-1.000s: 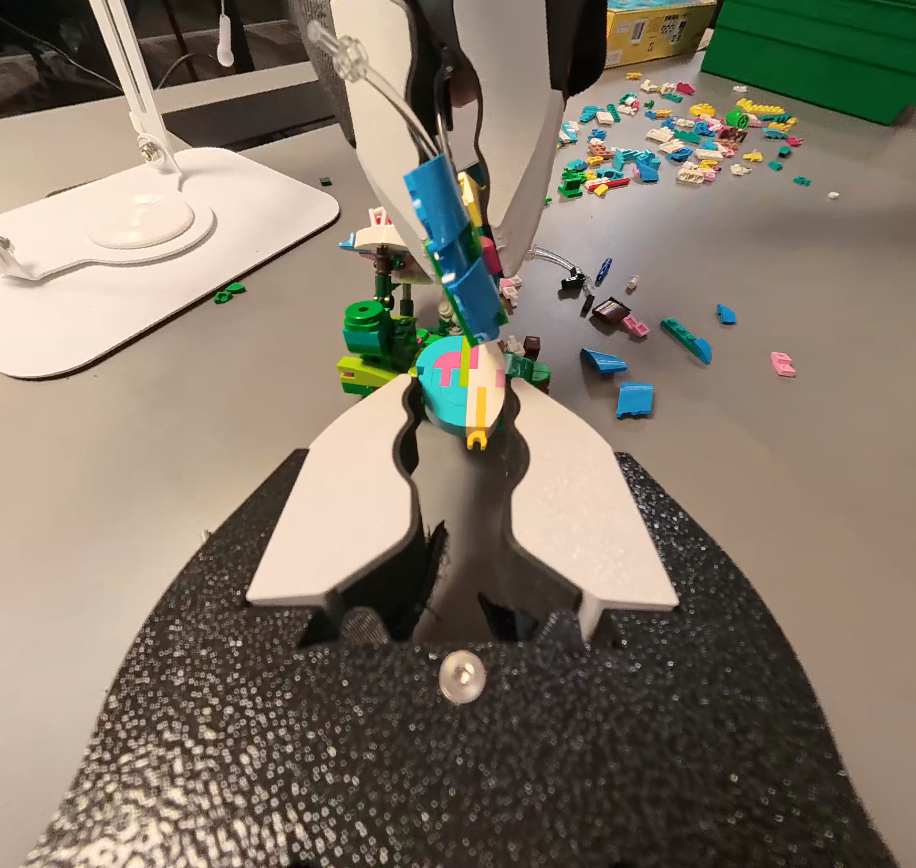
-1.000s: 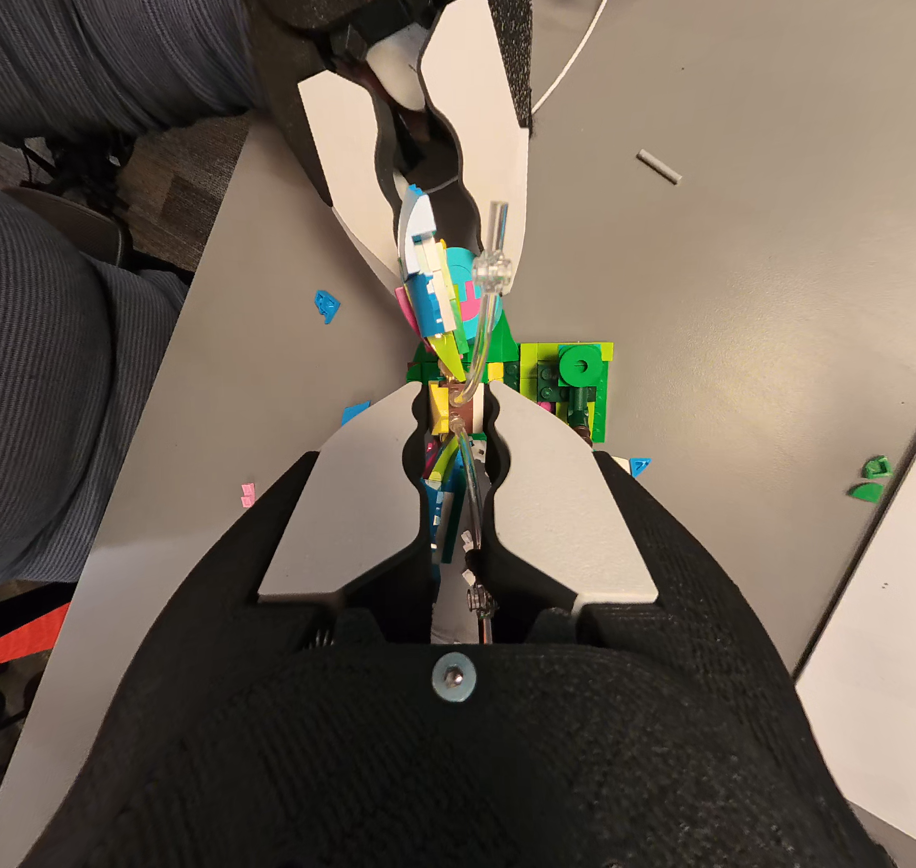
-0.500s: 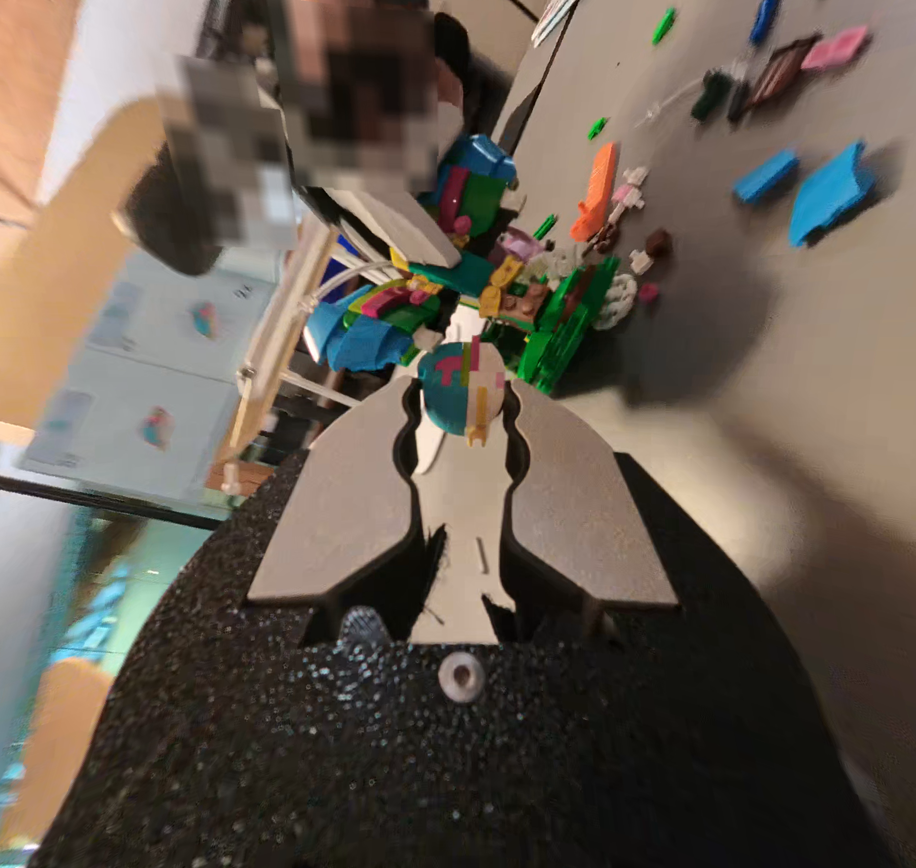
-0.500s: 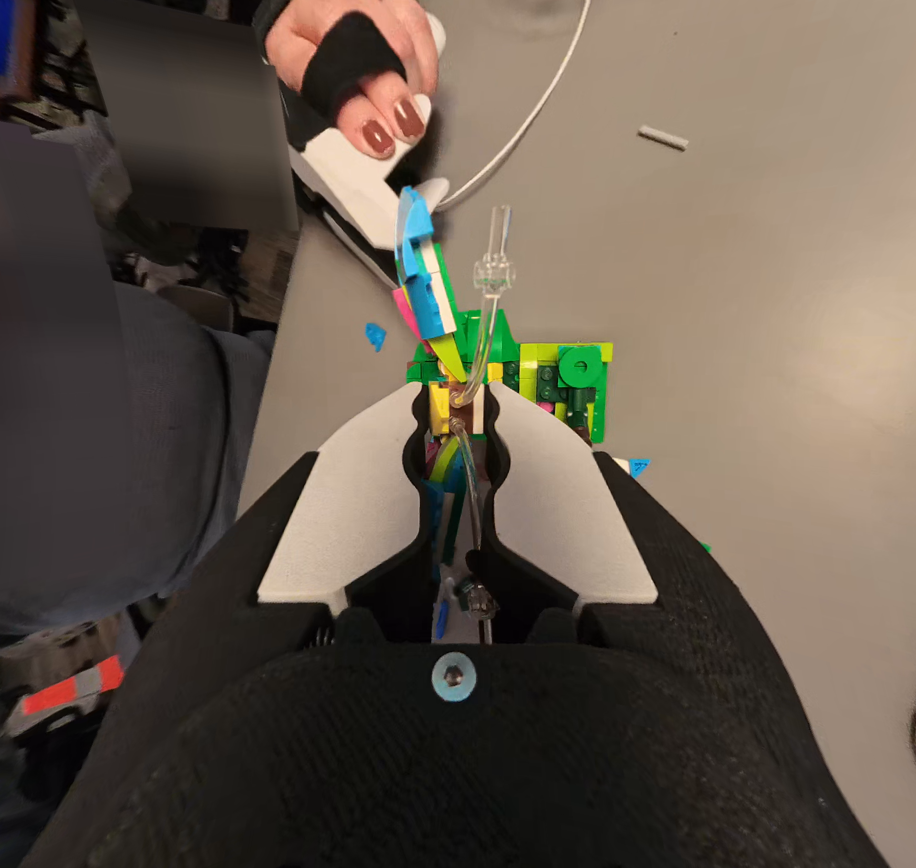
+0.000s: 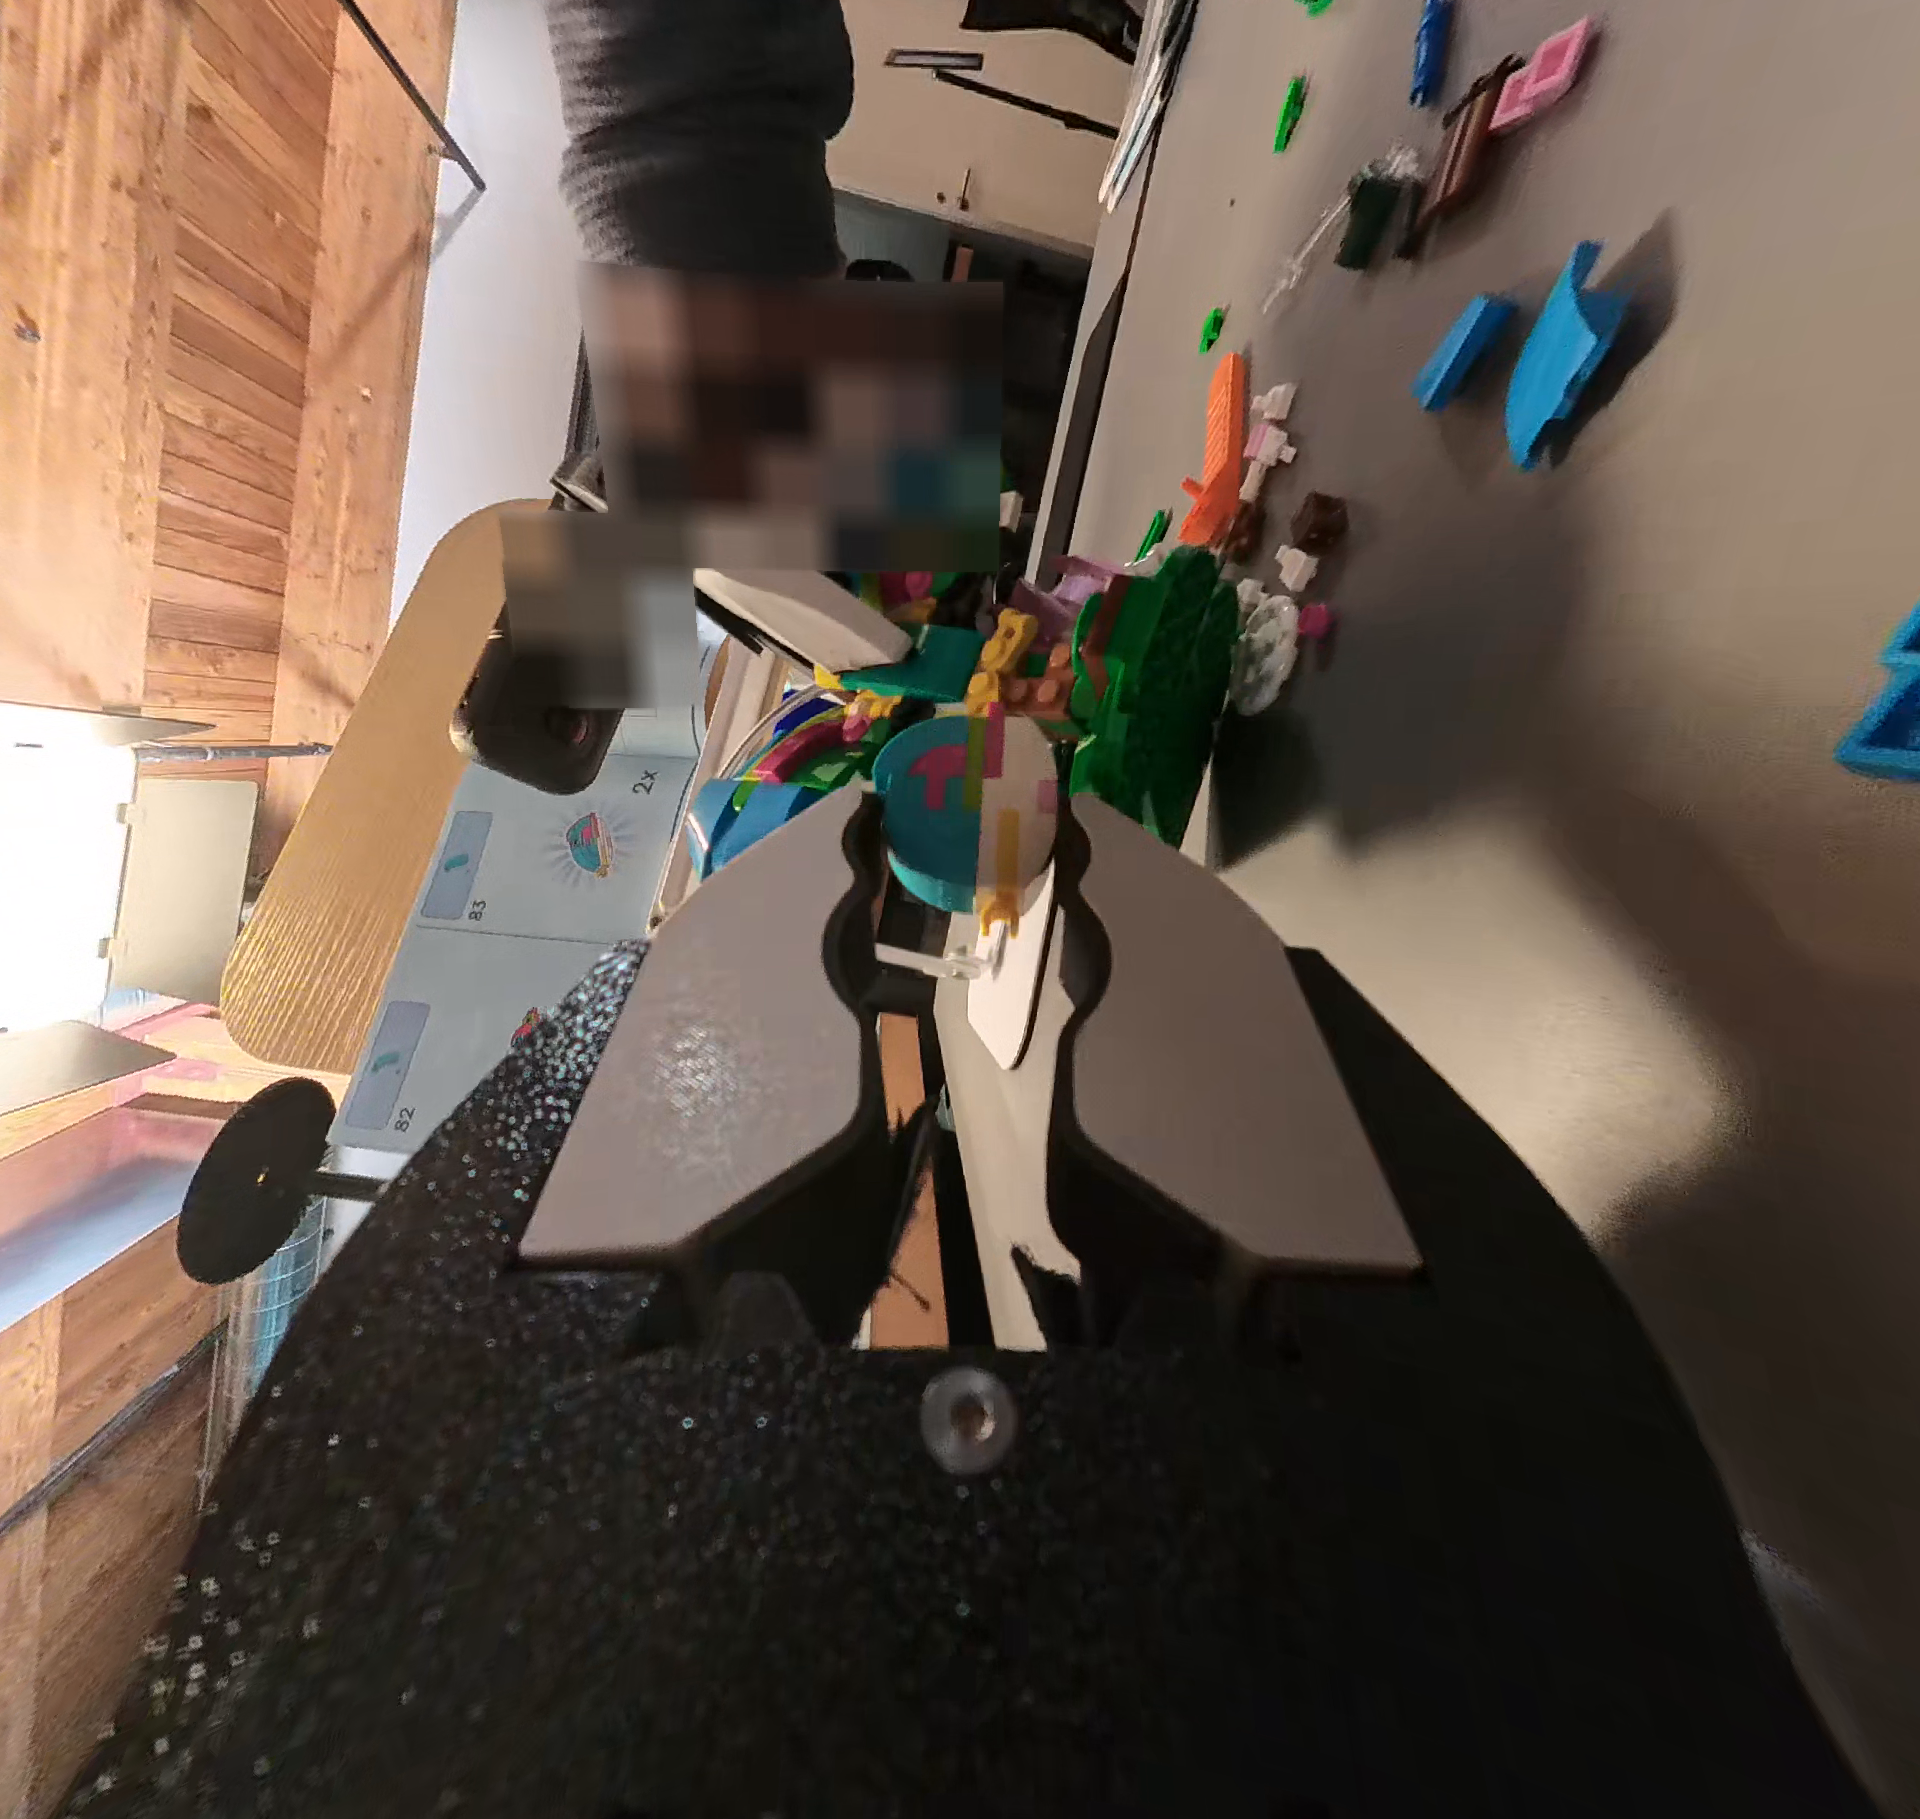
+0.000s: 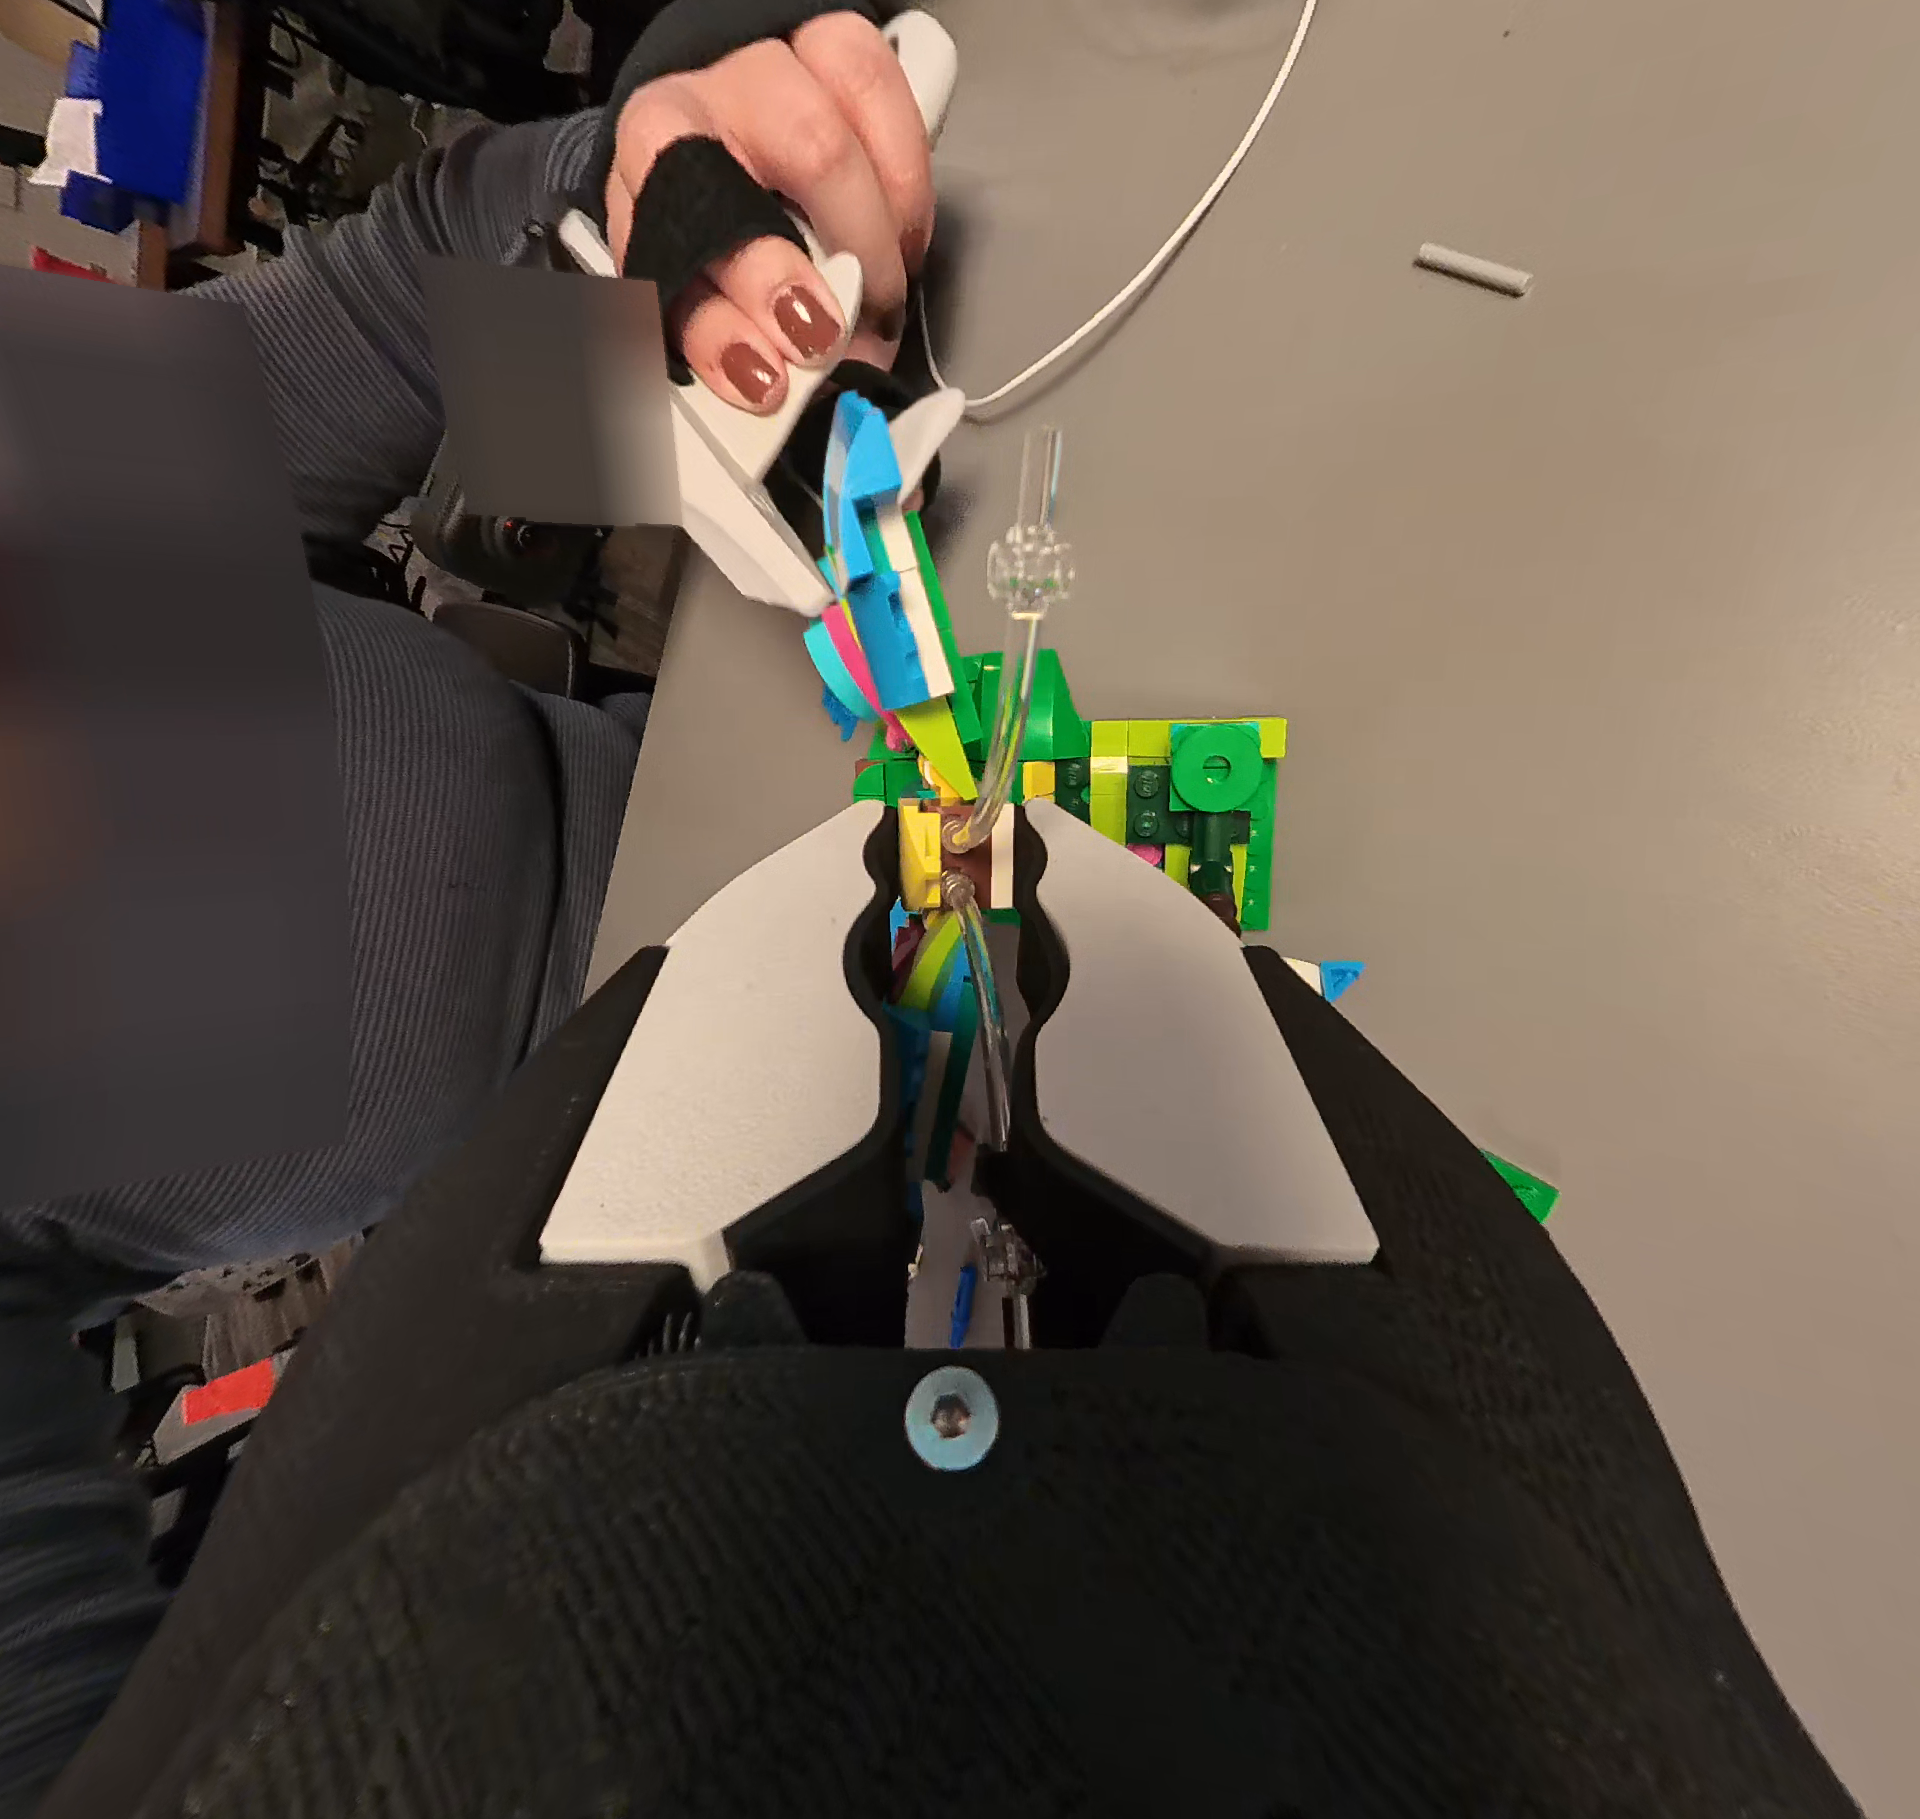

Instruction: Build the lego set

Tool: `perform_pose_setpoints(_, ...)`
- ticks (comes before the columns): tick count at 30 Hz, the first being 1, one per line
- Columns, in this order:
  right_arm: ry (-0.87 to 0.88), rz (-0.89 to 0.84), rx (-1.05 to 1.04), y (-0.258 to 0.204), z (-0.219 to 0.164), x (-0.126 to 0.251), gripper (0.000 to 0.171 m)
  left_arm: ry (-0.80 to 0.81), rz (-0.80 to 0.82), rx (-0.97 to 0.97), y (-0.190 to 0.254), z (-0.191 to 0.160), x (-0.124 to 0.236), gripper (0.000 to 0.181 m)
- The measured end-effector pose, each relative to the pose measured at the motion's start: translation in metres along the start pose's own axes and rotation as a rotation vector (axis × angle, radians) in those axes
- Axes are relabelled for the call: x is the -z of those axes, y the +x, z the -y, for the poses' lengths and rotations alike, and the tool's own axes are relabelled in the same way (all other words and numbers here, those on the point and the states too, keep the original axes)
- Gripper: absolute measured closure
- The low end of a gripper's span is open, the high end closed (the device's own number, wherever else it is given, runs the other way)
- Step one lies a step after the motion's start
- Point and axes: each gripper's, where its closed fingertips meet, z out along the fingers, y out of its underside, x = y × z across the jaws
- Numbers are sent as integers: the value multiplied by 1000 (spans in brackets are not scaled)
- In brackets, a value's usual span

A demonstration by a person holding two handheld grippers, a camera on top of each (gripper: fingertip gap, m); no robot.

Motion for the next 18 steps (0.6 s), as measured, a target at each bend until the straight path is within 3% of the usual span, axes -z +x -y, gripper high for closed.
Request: perform_pose_setpoints(18, 3, 44, 24, -3, -4, 0, 152, 23, -13, 75, 1, -3, -5, 150)
